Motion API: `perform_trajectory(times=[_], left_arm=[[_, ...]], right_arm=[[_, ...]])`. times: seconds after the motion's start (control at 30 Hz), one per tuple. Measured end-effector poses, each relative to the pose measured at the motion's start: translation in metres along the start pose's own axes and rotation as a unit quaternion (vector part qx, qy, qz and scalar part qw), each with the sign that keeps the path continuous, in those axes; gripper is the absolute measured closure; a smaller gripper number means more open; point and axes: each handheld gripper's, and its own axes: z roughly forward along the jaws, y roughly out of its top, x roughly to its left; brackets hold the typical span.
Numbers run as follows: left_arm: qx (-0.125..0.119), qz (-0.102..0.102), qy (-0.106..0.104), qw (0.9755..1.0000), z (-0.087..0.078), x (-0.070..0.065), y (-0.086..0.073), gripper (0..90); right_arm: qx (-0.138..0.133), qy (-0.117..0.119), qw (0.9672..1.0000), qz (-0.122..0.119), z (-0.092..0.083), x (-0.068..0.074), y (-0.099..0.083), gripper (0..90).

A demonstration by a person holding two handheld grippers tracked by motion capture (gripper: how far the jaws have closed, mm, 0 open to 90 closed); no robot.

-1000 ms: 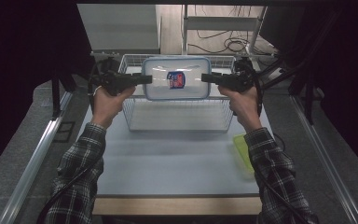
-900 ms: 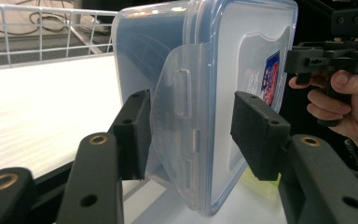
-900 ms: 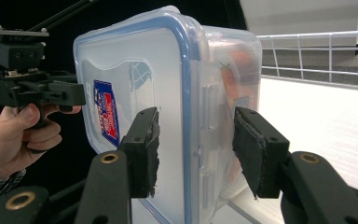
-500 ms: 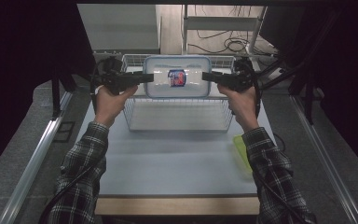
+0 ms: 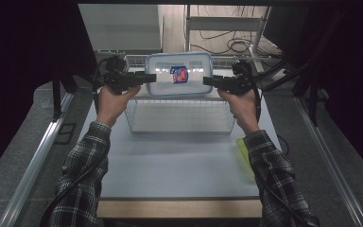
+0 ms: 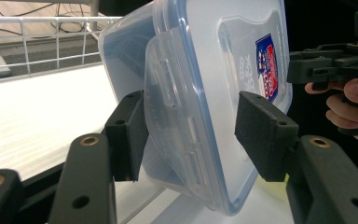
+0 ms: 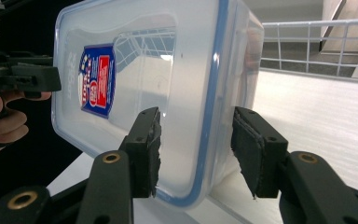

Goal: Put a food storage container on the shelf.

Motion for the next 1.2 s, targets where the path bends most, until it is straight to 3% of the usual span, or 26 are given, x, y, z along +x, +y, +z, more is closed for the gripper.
perform_trajectory(times=[0.43, 0.6, 0.87, 1.2], left_arm=[[-0.002, -0.014, 0.002, 0.9999, 0.005, 0.010, 0.002, 38.3], [0.021, 0.014, 0.042, 0.9988, 0.011, 0.005, 0.001, 37.7], [0.015, 0.004, 0.041, 0.9991, 0.013, 0.006, 0.001, 36.6], [0.009, 0.014, 0.084, 0.9963, 0.016, -0.003, 0.007, 36.1]], right_arm=[[0.005, -0.003, 1.0000, 0.007, 0.002, -0.004, -0.006, 54.0], [0.000, 0.010, 0.9998, 0.020, 0.001, -0.004, -0.005, 53.6], [0.000, -0.019, 0.9998, -0.006, -0.001, 0.003, 0.000, 59.9], [-0.011, -0.032, 0.9994, -0.008, 0.002, 0.003, 0.004, 62.3]])
